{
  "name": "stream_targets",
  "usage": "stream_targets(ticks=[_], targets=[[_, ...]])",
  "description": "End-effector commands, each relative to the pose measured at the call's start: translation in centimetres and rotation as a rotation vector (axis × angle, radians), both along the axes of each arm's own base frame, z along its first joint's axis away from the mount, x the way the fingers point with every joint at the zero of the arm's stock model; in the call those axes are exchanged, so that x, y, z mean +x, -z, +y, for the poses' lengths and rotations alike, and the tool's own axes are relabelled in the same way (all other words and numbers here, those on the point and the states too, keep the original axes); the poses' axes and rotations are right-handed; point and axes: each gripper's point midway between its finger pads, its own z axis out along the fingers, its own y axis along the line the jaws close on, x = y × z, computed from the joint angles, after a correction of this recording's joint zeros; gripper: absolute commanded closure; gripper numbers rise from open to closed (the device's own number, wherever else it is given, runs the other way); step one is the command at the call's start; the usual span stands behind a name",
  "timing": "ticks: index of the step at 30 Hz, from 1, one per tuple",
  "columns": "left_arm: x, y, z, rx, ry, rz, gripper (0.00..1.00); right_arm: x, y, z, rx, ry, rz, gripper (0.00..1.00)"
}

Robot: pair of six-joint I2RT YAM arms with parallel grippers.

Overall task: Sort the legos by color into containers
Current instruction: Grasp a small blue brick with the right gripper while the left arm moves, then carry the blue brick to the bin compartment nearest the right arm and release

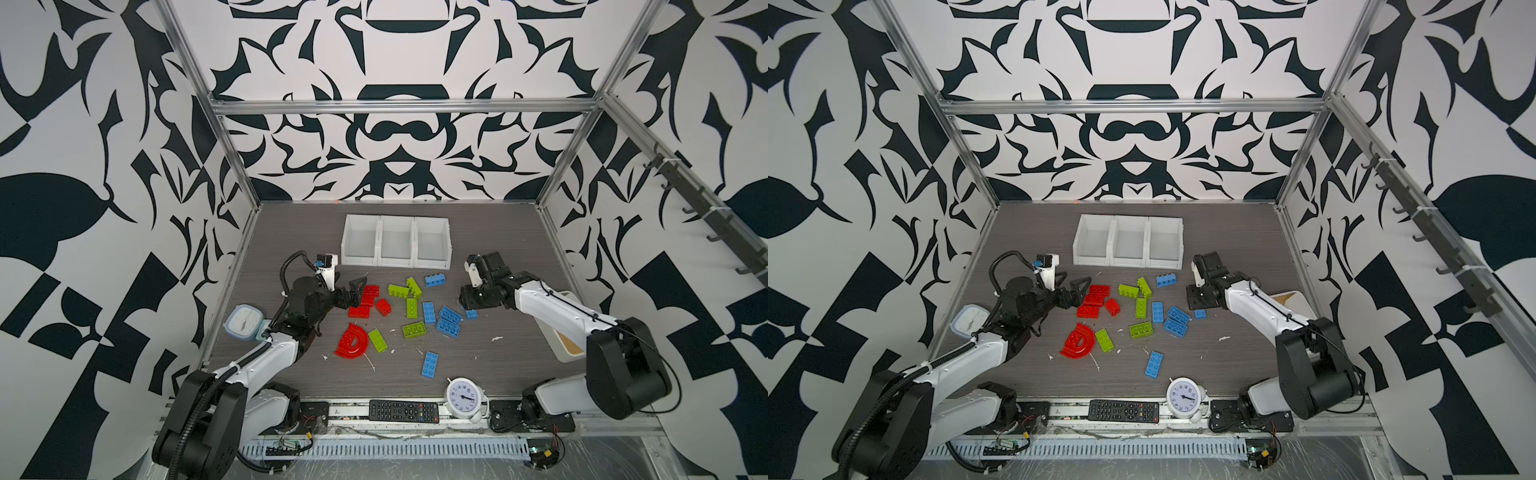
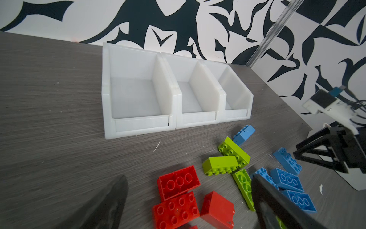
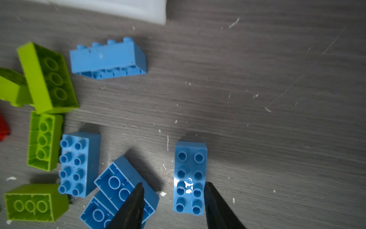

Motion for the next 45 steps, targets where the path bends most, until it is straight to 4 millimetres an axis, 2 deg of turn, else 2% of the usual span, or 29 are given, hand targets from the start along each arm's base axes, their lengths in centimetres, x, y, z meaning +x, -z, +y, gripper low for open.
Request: stream_targets(ticks=[1, 11, 20, 26, 29, 33, 37, 41, 45], targets=[[0.0, -1.5, -0.6, -0.039, 0.028, -0.036, 0.0, 0.3, -0.5, -0.3, -0.065, 0.0, 0.01, 0.47], [-0.2, -1.9, 0.3, -0.013, -0.015, -0.042, 0.0, 0.6, 1.3, -0.7, -0.117, 0.0, 0.056, 0.49], [-0.2, -1.8, 0.1, -0.011, -0.007, -0.038, 0.0, 1.0, 2.3, -0.7, -0.147, -0.004, 0.107, 0.49], [-0.2, -1.8, 0.1, -0.007, -0.005, -0.042, 0.0, 0.8, 3.2, -0.7, -0.168, -0.012, 0.162, 0.61], [-0.2, -1.9, 0.3, -0.004, -0.011, -0.047, 0.0, 1.0, 3.0, -0.6, -0.163, -0.01, 0.152, 0.66], [-0.2, -1.9, 0.3, -0.003, -0.014, -0.047, 0.0, 1.3, 1.7, -0.6, -0.155, -0.004, 0.109, 0.74], [-0.2, -1.8, 0.2, -0.006, -0.007, -0.043, 0.0, 1.6, -0.7, -0.9, -0.146, 0.008, 0.033, 0.78], [-0.3, -1.8, 0.0, -0.01, 0.004, -0.037, 0.0, 2.6, -4.6, -0.2, -0.084, 0.004, -0.076, 0.8], [-0.3, -1.9, -0.3, -0.023, 0.017, -0.035, 0.0, 5.3, -8.5, 1.5, -0.011, -0.024, -0.192, 0.82]])
